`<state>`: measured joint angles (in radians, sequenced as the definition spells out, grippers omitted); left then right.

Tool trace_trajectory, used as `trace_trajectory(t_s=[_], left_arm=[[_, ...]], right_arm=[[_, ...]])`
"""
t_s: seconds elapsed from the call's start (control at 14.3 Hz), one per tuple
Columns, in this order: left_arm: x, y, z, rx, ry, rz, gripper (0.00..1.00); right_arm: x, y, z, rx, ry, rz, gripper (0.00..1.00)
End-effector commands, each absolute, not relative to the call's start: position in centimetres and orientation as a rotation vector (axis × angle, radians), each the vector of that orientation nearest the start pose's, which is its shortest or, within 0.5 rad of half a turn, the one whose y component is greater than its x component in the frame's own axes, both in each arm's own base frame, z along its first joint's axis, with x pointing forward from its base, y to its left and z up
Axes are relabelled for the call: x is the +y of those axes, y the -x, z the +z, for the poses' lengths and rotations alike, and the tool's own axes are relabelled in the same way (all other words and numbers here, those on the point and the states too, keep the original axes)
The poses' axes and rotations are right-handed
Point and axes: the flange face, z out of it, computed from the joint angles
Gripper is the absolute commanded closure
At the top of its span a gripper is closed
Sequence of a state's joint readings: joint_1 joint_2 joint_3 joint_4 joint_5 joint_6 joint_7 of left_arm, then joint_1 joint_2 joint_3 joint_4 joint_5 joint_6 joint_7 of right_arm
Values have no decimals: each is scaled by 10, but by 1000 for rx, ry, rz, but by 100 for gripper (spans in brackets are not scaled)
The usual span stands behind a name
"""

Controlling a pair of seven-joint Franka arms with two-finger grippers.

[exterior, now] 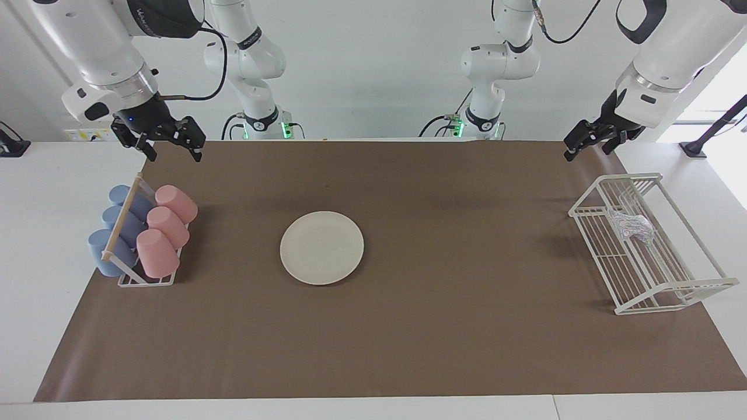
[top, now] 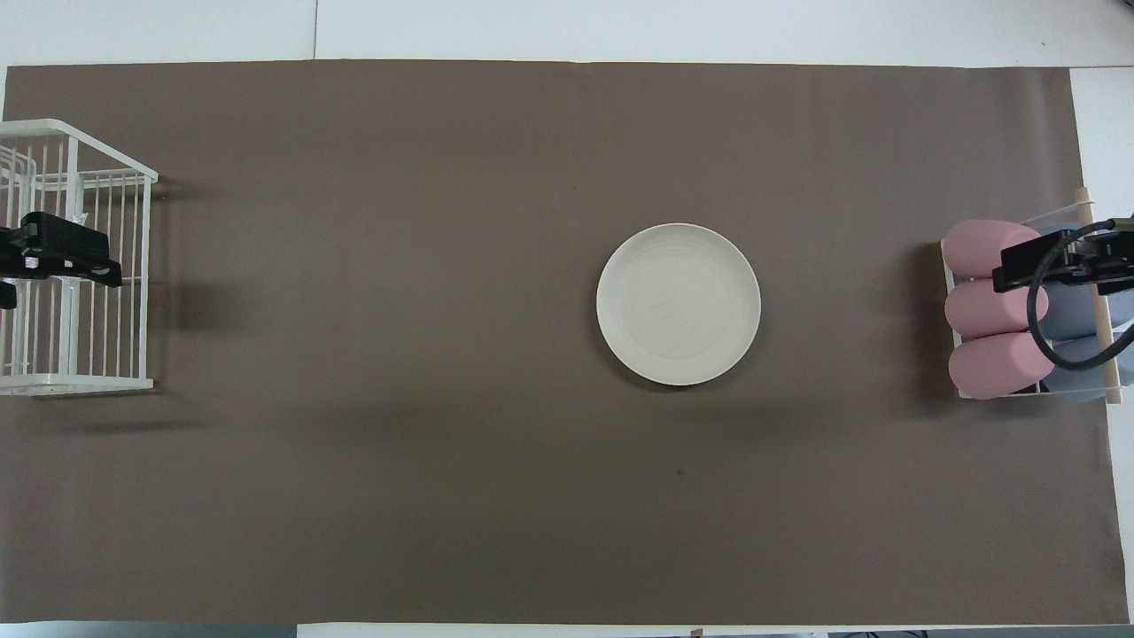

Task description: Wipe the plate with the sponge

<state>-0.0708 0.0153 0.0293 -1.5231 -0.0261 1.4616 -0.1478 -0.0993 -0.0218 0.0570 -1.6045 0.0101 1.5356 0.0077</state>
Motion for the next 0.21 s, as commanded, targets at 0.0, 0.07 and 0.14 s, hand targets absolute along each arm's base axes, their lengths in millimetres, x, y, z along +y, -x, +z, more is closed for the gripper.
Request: trace_trajectory(t_s=[0.0,0.07,0.14], left_arm=[[-24,-550,632,-117,3165,115,0],[-25,-550,632,-115,3165,115,0],[-26,-550,631,-113,3165,118,0]], right_arm=[[-20,-540,622,90,3114,81,0],[-21,-540,622,92,3114,81,0],[-20,-540,622,92,3113,81,0]])
